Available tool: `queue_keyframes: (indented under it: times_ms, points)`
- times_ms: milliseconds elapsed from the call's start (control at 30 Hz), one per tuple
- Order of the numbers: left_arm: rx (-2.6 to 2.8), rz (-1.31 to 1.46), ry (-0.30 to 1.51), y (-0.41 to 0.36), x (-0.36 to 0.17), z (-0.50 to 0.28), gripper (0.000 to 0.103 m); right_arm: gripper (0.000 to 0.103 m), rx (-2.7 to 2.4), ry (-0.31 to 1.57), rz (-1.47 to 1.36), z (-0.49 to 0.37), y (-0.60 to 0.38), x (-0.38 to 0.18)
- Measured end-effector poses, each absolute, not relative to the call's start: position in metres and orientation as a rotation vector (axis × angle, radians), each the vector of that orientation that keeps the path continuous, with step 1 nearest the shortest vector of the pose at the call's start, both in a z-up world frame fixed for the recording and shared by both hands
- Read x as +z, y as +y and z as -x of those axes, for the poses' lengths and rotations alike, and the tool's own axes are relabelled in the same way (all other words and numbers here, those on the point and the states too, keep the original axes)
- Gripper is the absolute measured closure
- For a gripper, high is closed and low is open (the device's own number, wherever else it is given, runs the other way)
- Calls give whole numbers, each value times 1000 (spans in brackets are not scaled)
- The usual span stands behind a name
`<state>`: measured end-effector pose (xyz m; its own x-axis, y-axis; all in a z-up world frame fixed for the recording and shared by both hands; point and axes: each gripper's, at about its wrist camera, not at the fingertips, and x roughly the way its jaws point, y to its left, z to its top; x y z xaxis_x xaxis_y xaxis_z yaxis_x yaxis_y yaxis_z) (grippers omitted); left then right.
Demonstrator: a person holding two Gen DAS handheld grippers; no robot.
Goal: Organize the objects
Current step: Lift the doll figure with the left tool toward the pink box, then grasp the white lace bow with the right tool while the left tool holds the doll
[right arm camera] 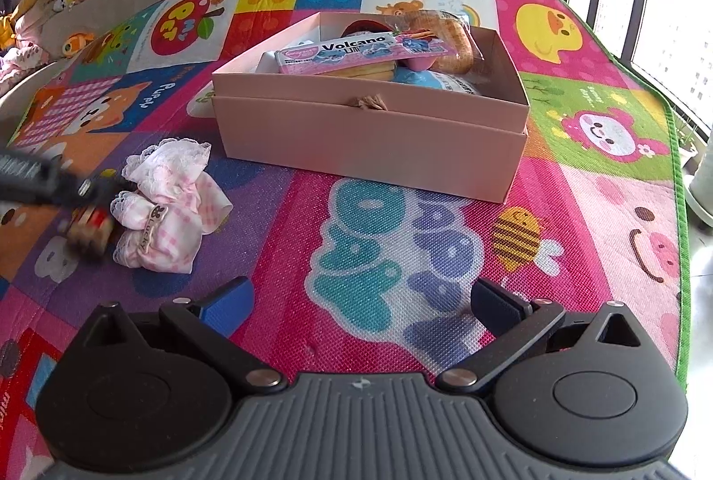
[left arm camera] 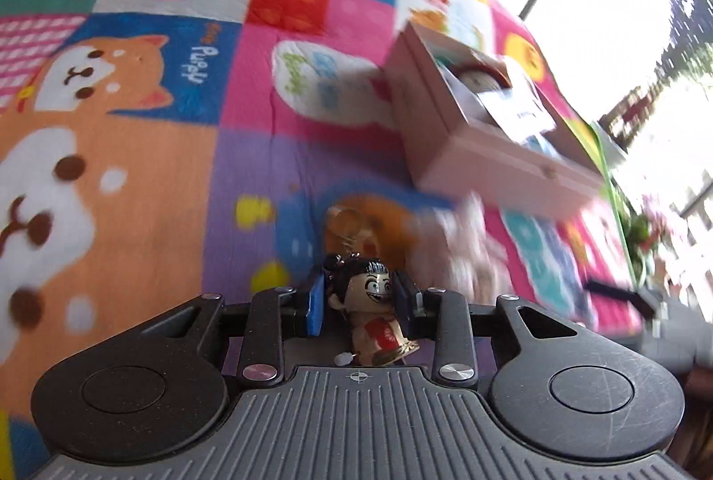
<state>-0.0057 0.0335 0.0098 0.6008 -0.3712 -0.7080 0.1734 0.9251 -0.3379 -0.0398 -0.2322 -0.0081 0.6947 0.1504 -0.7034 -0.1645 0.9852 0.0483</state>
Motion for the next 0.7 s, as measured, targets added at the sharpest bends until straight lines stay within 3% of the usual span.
queue_keyframes:
  times_ms: [233, 467, 700]
  points:
    - [-317, 266, 862, 39, 9, 18, 68, 0, 354, 751, 147, 50, -175, 3]
    - [-316, 297, 850, 44, 7, 22, 68, 0, -6, 611, 414, 40, -186, 3]
    - [-304, 268, 832, 39, 8, 25, 68, 0, 251, 732, -23, 32, -219, 28]
